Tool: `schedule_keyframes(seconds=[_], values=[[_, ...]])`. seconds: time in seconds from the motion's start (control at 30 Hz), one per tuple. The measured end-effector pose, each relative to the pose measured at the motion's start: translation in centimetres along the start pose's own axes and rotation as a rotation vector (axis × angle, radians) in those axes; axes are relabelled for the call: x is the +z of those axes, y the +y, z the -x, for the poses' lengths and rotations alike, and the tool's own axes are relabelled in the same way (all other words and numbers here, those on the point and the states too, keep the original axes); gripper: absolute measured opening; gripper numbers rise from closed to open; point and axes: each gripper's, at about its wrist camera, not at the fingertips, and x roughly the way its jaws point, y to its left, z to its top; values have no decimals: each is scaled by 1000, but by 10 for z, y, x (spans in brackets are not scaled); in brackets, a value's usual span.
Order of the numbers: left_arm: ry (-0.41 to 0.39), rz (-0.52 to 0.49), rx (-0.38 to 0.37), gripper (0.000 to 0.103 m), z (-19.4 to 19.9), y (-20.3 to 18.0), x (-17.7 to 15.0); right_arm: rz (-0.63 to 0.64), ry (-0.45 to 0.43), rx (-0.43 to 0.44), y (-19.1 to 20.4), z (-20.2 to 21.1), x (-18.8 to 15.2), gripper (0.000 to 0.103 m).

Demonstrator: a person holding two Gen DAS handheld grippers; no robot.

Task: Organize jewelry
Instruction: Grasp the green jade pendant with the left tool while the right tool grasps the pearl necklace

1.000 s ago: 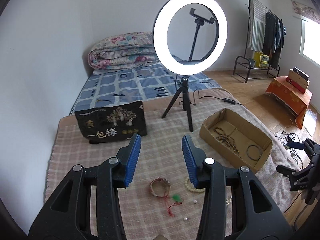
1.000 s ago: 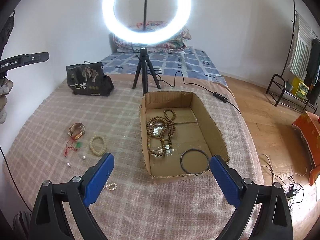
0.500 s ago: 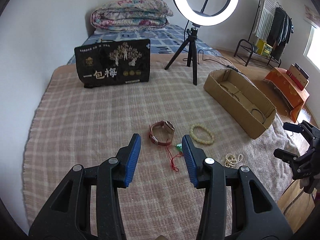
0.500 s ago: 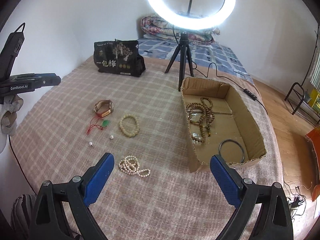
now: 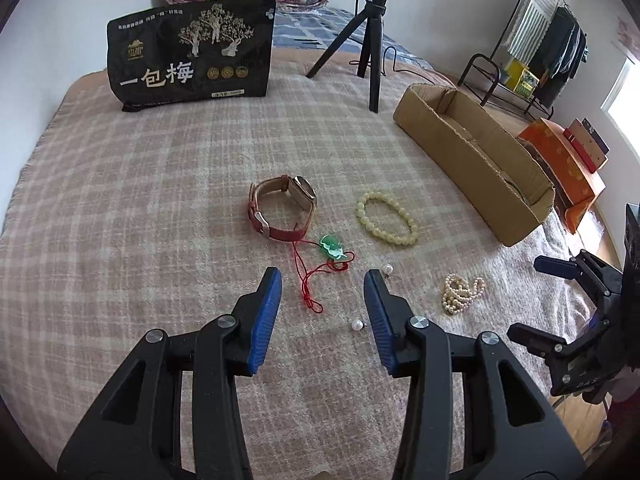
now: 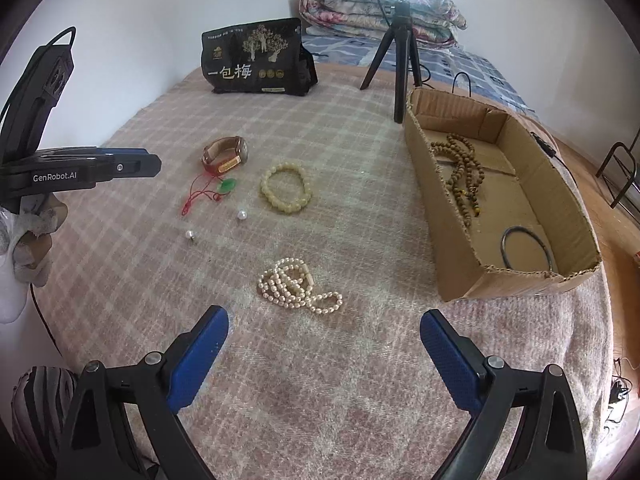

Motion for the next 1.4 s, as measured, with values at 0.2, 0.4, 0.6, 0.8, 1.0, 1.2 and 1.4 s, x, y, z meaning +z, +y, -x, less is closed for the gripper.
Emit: schedule_keyframes(seconds=[0.2, 0.4, 0.6, 0.8, 1.0, 1.2, 1.4], values=[[32, 15, -9, 43, -22, 0, 0, -3, 34, 29, 6, -25, 3, 98], [66, 17, -4, 43, -45, -3, 0, -38, 67, 27, 6, -49, 4, 94], [81, 27, -9, 43, -62, -7, 3, -48, 72, 17, 5, -58, 4, 94], [79, 51, 14, 34, -75, -10, 10, -33, 70, -7, 7, -62, 7, 93], [74, 12, 61, 29, -82, -16, 13, -14, 69, -29, 11, -66, 8, 91], [57, -4, 84, 15, -85, -18, 12, -2, 65, -33, 16, -66, 10, 76], [40, -12, 83, 15, -82, -17, 9, 7, 69, 0, 18, -64, 11, 46]])
